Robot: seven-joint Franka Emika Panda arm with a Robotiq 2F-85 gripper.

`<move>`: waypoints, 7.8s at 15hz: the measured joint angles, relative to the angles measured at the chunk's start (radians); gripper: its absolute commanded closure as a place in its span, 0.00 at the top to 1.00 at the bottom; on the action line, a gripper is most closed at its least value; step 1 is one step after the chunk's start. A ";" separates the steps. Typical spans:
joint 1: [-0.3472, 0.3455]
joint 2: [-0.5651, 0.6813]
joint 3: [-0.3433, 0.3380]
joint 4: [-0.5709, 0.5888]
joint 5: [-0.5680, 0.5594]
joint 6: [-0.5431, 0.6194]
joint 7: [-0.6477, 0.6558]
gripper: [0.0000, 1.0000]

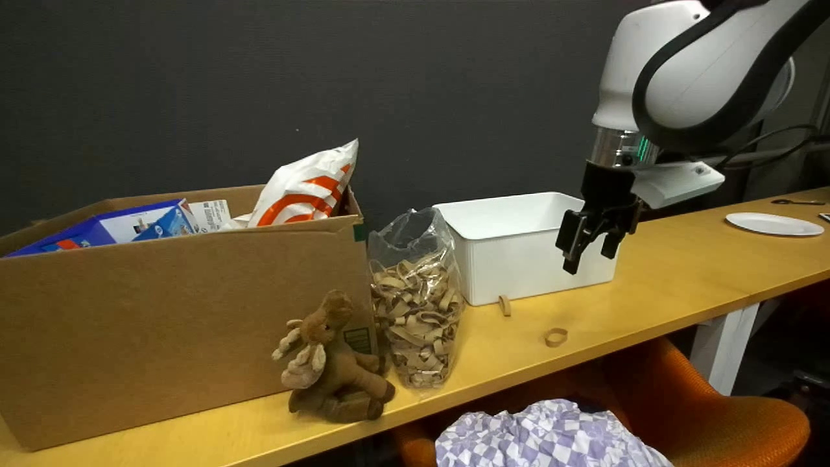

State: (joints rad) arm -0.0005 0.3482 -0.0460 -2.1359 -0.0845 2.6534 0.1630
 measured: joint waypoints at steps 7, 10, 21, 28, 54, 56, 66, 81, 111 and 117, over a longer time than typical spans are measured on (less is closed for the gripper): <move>-0.011 0.229 0.027 0.174 0.136 -0.016 -0.002 1.00; -0.010 0.284 0.029 0.223 0.152 -0.053 -0.001 1.00; -0.007 0.400 0.029 0.332 0.152 -0.088 -0.003 0.19; -0.008 0.411 0.026 0.363 0.150 -0.098 -0.007 0.01; 0.058 0.603 -0.015 0.710 0.003 -0.100 -0.036 0.78; 0.060 0.627 -0.016 0.730 0.001 -0.101 -0.041 0.43; 0.064 0.660 -0.021 0.775 -0.001 -0.102 -0.056 0.00; 0.224 0.122 -0.024 0.497 -0.168 -0.251 0.032 0.01; 0.326 0.344 0.038 0.695 -0.286 -0.160 -0.094 0.66; 0.332 0.215 0.036 0.598 -0.288 -0.217 -0.050 1.00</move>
State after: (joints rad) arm 0.3316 0.5629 -0.0095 -1.5382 -0.3723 2.4362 0.1132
